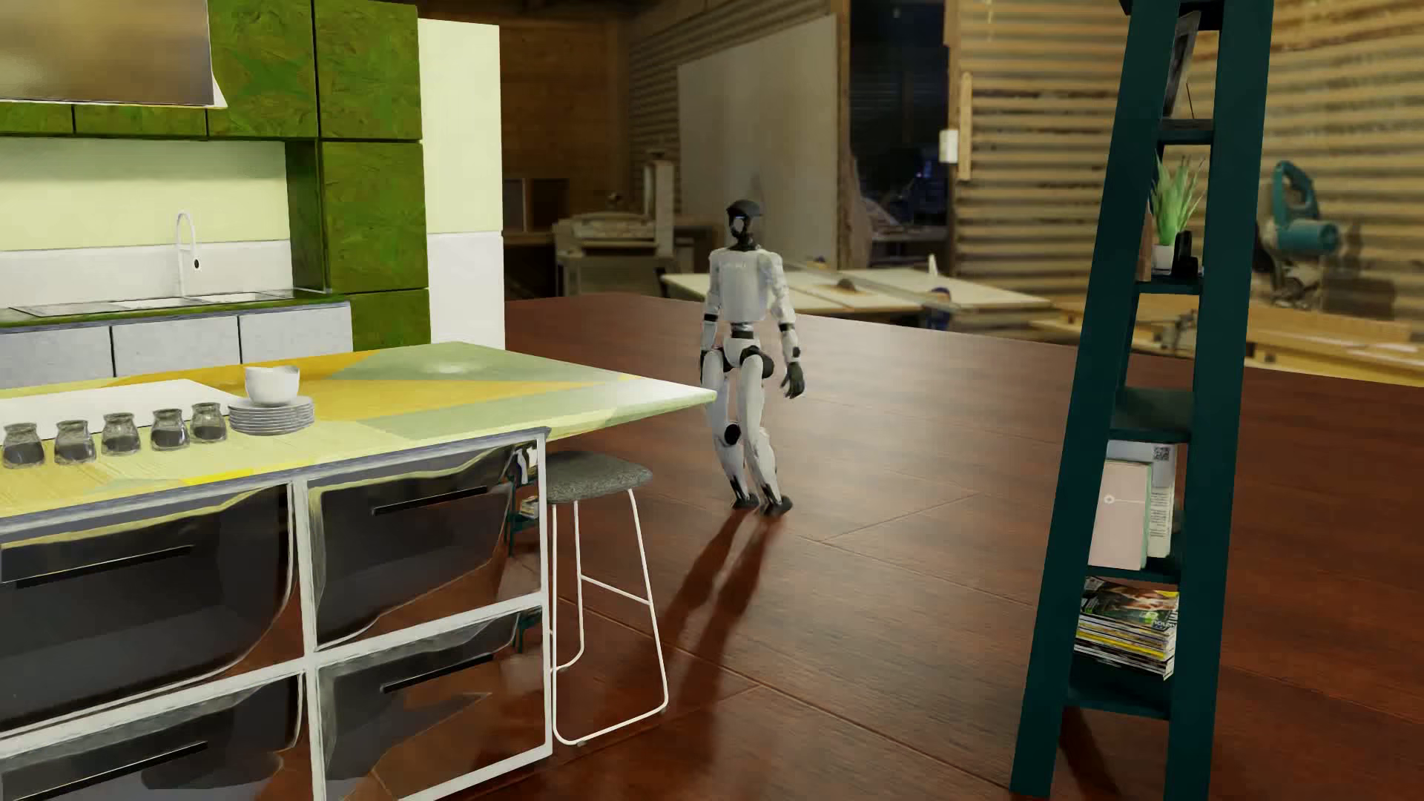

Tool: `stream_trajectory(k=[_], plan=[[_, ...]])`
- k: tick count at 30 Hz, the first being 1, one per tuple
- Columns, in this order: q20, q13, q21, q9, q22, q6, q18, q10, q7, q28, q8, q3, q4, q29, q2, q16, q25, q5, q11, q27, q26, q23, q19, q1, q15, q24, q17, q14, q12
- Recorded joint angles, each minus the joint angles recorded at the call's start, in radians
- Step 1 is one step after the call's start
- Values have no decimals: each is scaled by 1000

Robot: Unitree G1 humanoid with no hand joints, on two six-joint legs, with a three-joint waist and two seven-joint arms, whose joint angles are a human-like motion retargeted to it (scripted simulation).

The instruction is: Extend forward

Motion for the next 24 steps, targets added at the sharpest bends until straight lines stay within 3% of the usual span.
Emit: stream_trajectory(k=[5,6,7,8,9,13,17,18,19,20,23,24], plan=[[0,-4,13,13,7,3,0,10,0,0,0,-15,-7,0,-6,18,0,0,6,0,0,-6,0,-20,0,0,-6,-25,-60],[208,-7,8,11,28,9,0,13,0,0,0,-27,-6,0,-14,37,0,1,6,0,0,-4,0,-33,3,0,-10,-22,-112],[-1051,-11,15,12,-209,16,0,15,0,0,0,-40,-4,0,-18,60,0,3,1,0,0,-3,0,-41,10,0,-17,-14,-189],[-982,-12,7,11,-212,25,0,17,0,0,0,-57,-3,0,-18,90,0,5,-8,0,0,-3,0,-47,21,0,-26,-4,-266],[-962,-23,71,16,-192,32,0,7,0,0,0,-70,-11,0,-19,137,0,-1,-17,0,0,1,0,-53,30,0,-41,17,-404],[-962,-73,73,22,-112,75,0,-3,0,0,0,-153,-8,0,-29,337,0,1,-25,0,0,-12,0,-56,55,0,-97,65,-824],[-962,-105,75,23,-9,130,0,-20,0,0,0,-173,-6,0,-43,502,0,-1,-33,0,0,-21,0,-45,63,0,-153,92,-1217],[-962,-105,68,24,21,147,0,9,0,0,0,-174,-7,0,-42,529,0,-4,-42,0,0,-19,0,-42,64,0,-169,94,-1300],[-962,-105,66,21,41,163,0,-178,0,0,0,-169,-6,0,-44,553,0,-3,-47,0,0,-15,0,-42,66,0,-182,32,-1377],[-962,-105,66,22,62,174,0,-180,0,0,0,-169,-8,0,-44,575,0,-4,-52,0,0,-13,0,-42,67,0,-192,14,-1451],[-962,-104,75,21,146,202,0,-187,0,0,0,-166,-11,0,-55,621,0,-7,-44,0,0,-8,0,-44,52,0,-217,36,-1624],[-962,-102,75,20,181,208,0,-189,0,0,0,-165,-11,0,-57,626,0,-7,-42,0,0,-6,0,-43,49,0,-222,39,-1609]])
